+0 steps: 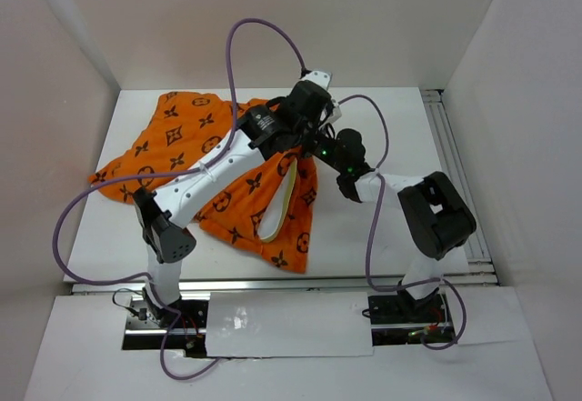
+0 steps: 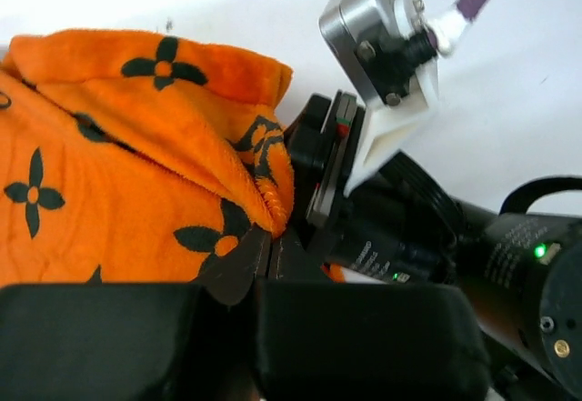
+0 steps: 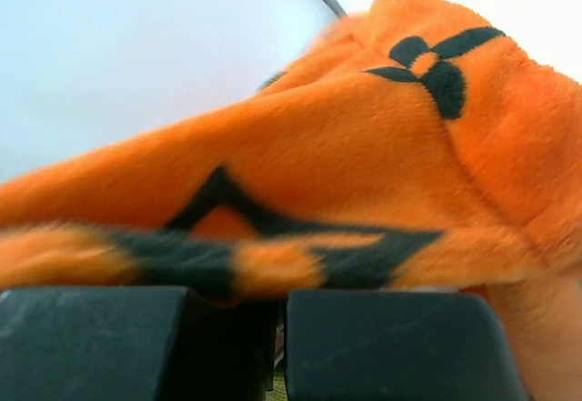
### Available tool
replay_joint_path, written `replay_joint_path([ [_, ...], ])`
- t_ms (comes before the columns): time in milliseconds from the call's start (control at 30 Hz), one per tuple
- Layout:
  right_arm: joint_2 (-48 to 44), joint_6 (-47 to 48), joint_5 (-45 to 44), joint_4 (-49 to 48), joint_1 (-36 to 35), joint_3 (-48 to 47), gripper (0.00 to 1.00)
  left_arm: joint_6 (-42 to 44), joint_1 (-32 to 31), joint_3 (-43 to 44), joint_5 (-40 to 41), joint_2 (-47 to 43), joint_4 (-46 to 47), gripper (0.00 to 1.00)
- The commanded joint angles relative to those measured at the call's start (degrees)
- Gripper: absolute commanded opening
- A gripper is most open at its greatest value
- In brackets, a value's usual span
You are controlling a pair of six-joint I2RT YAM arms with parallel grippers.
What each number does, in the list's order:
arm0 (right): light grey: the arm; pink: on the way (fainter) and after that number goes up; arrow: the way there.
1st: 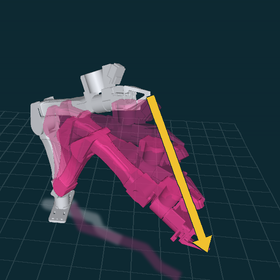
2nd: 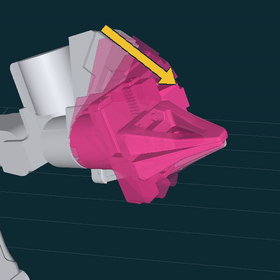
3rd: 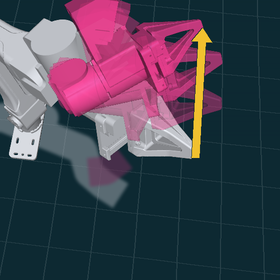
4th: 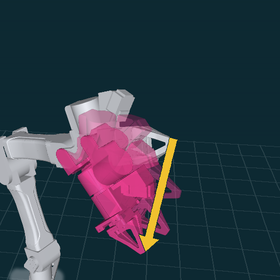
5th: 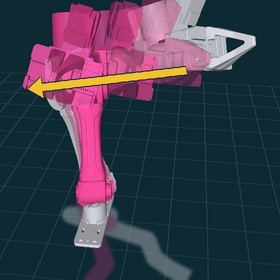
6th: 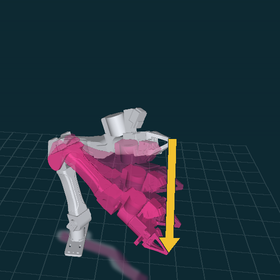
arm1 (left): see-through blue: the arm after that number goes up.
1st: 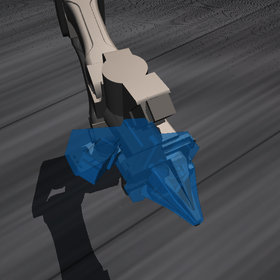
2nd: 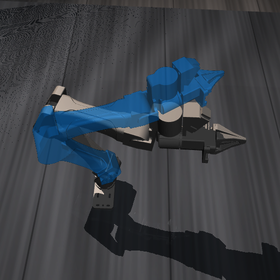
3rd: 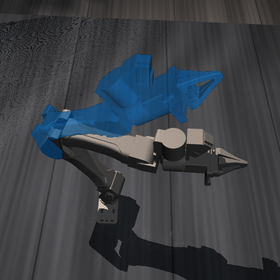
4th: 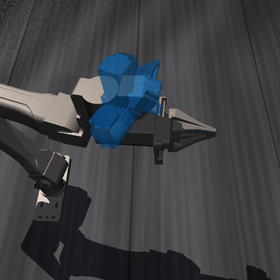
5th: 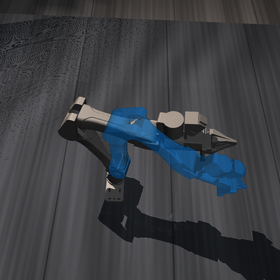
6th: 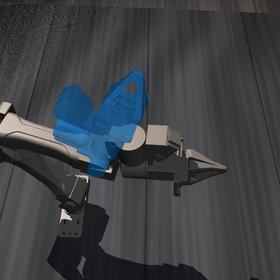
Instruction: Put the pillow into the pillowcase
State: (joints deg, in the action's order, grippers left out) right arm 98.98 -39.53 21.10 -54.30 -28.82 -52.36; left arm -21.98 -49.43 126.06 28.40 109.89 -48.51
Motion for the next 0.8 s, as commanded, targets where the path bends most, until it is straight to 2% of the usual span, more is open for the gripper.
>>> replay_joint_path([
  [0, 1.74, 1.62, -0.71, 3.91, -1.15, -0.81, 0.02, -4.47, 0.38, -0.64, -5.72, -1.43, 5.36, 0.00],
  [100, 3.24, 6.64, 0.34, 12.61, -0.54, -1.96, 0.09, -5.70, 2.75, -1.78, -8.01, -0.90, 5.36, 0.00],
  [167, 3.24, 6.66, 2.79, 14.22, 1.04, -0.21, 0.20, -6.40, 3.98, -2.40, -8.80, 0.41, 4.83, 0.00],
  [233, 0.09, 6.66, 4.47, 15.36, 2.70, 3.47, 0.35, -7.11, 6.09, -3.01, -10.38, 1.47, 4.30, 0.09],
  [267, -2.97, 7.27, 5.00, 17.20, 2.71, 4.80, 0.52, -7.11, 7.32, -3.54, -10.39, 2.69, 3.78, 0.13],
  [333, -6.85, 9.54, 4.48, 21.41, 3.42, 7.43, 0.75, -7.11, 8.11, -4.06, -11.70, 3.84, 3.17, 0.26],
  [400, -13.24, 11.57, 1.51, 28.94, 3.95, 8.67, 1.00, -7.11, 8.12, -4.59, -12.31, 4.37, 3.16, 0.43],
  [467, -17.57, 14.73, -0.70, 34.24, 3.95, 10.25, 1.00, -6.50, 8.12, -6.52, -12.32, 6.03, 3.16, 0.54],
  [500, -19.77, 15.61, -3.93, 37.05, 3.95, 10.26, 1.00, -6.50, 8.12, -7.05, -12.32, 6.04, 2.64, 0.65],
  [533, -23.97, 16.14, -5.53, 41.95, 4.64, 11.04, 1.00, -6.50, 7.51, -8.27, -12.32, 6.04, 2.63, 0.71],
  [733, -38.48, 16.33, -14.14, 55.32, 8.33, 14.39, 1.00, -6.50, 5.49, -15.99, -9.95, 3.41, 2.11, 0.98],
  [767, -39.47, 16.33, -14.77, 57.10, 9.38, 14.39, 1.00, -7.20, 4.96, -17.50, -7.16, 2.54, 2.11, 1.00],
])
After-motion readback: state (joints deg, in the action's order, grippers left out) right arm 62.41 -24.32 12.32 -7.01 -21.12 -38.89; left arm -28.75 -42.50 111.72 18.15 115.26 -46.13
